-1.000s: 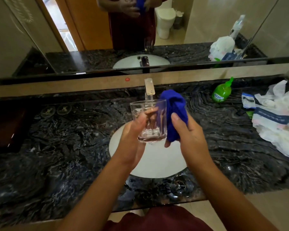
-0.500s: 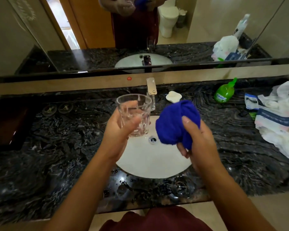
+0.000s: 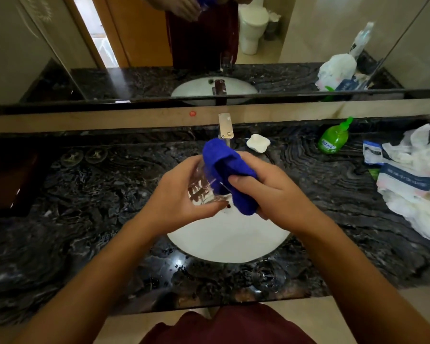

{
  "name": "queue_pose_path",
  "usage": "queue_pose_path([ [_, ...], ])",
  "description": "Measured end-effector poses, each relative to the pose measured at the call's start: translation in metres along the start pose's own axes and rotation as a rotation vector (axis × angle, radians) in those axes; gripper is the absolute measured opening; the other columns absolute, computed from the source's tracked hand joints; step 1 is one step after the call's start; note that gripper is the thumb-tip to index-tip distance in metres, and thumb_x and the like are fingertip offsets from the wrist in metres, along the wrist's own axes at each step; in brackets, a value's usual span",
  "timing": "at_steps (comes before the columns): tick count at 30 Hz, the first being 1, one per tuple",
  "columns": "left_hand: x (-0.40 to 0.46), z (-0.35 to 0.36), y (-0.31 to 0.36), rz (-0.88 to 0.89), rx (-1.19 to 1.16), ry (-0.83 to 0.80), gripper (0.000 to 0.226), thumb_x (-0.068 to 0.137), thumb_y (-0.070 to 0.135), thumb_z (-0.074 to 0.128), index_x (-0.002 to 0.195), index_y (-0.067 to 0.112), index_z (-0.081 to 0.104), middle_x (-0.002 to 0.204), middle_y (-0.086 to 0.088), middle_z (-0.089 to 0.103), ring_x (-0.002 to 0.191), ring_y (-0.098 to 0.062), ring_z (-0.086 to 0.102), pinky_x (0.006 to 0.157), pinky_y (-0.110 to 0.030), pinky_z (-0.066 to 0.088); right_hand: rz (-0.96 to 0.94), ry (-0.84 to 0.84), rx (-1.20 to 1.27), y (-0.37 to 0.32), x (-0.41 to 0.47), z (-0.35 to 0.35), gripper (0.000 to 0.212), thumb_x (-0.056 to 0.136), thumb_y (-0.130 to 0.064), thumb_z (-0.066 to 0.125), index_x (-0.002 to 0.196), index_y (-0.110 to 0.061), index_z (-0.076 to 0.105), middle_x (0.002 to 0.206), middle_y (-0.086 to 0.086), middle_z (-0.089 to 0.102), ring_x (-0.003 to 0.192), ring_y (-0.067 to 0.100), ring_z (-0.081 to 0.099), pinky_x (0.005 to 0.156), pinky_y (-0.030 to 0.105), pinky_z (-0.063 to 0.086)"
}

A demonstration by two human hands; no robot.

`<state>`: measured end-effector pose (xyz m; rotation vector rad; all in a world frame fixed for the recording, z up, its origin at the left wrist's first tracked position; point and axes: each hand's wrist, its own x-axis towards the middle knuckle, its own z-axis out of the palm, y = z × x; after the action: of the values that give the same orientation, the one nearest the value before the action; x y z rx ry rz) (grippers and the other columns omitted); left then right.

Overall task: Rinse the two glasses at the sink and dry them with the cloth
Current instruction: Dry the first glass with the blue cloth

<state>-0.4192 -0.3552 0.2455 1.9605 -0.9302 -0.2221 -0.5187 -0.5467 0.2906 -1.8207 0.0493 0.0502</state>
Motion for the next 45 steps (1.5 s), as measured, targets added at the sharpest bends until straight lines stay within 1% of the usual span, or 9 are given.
queue_pose_path([
  [3,-0.002,0.002,-0.002,0.057,-0.027,-0.008,0.077,0.074,0.032,0.091,0.139,0.014,0.055,0.124,0.004,0.068,0.11,-0.015,0.068,0.092,-0.033,0.055,0.108,-0.029,0.079,0.003,0.003,0.003,0.017,0.101,-0.018,0.057,0.111,-0.012,0.069,0.088,0.004,0.07,0.075,0.009,0.061,0.069,0.022,0.046],
  [6,-0.004,0.004,-0.004,0.091,-0.022,-0.076,0.08,0.073,0.028,0.094,0.141,0.014,0.054,0.124,0.004,0.066,0.11,-0.014,0.068,0.093,-0.03,0.056,0.249,-0.045,0.089,0.003,0.004,-0.001,0.025,0.099,-0.015,0.058,0.077,-0.022,0.07,0.066,0.0,0.059,0.056,0.012,0.049,0.051,0.021,0.036],
  [11,-0.011,-0.005,-0.016,0.007,0.036,-0.091,0.08,0.071,0.037,0.093,0.14,0.024,0.054,0.125,0.015,0.066,0.112,-0.004,0.066,0.094,-0.027,0.055,0.388,0.21,0.313,0.013,0.01,-0.005,0.025,0.067,-0.024,0.054,0.042,-0.027,0.053,0.049,-0.008,0.042,0.048,0.008,0.039,0.055,0.024,0.028],
  [17,-0.052,-0.018,-0.046,-0.318,-0.259,0.129,0.069,0.07,0.028,0.089,0.13,0.026,0.056,0.11,0.005,0.073,0.105,-0.011,0.071,0.08,-0.018,0.056,0.426,0.385,0.643,0.064,0.011,-0.002,0.028,0.09,-0.015,0.049,0.064,-0.02,0.04,0.047,-0.001,0.031,0.033,0.012,0.026,0.04,0.017,0.02],
  [22,-0.101,-0.013,-0.078,-0.485,-0.351,0.213,0.081,0.074,0.033,0.091,0.142,0.038,0.047,0.116,0.007,0.074,0.109,-0.014,0.072,0.088,-0.043,0.06,0.495,0.313,0.558,0.096,0.011,0.021,0.033,0.098,-0.014,0.041,0.065,-0.018,0.04,0.043,0.002,0.028,0.031,0.014,0.024,0.04,0.018,0.015],
  [27,-0.142,-0.001,-0.1,-0.611,-0.372,0.275,0.092,0.063,0.048,0.089,0.143,0.035,0.045,0.119,0.011,0.074,0.109,-0.012,0.072,0.091,-0.034,0.058,0.588,0.236,0.44,0.102,0.013,0.047,0.033,0.101,-0.015,0.039,0.068,-0.014,0.04,0.044,0.003,0.031,0.035,0.015,0.026,0.042,0.024,0.016],
  [34,-0.18,0.026,-0.13,-0.681,-0.171,0.306,0.08,0.073,0.027,0.093,0.135,0.03,0.044,0.119,0.016,0.066,0.11,0.007,0.063,0.096,-0.02,0.047,0.634,0.217,0.307,0.106,0.006,0.071,0.029,0.101,-0.014,0.04,0.072,-0.01,0.043,0.043,0.006,0.035,0.037,0.018,0.029,0.041,0.025,0.023],
  [38,-0.194,0.042,-0.15,-0.603,0.09,0.264,0.084,0.069,0.038,0.095,0.138,0.025,0.05,0.122,0.009,0.056,0.115,-0.007,0.053,0.099,-0.024,0.041,0.648,0.256,0.306,0.111,-0.002,0.075,0.03,0.102,-0.016,0.041,0.073,-0.009,0.045,0.043,0.006,0.036,0.037,0.019,0.031,0.043,0.028,0.023],
  [45,-0.202,0.064,-0.157,-0.644,0.129,0.258,0.088,0.071,0.033,0.094,0.143,0.015,0.046,0.121,0.006,0.053,0.112,-0.013,0.058,0.098,-0.026,0.046,0.672,0.247,0.26,0.121,-0.012,0.068,0.031,0.103,-0.019,0.042,0.074,-0.009,0.046,0.042,0.006,0.039,0.037,0.019,0.032,0.044,0.028,0.025],
])
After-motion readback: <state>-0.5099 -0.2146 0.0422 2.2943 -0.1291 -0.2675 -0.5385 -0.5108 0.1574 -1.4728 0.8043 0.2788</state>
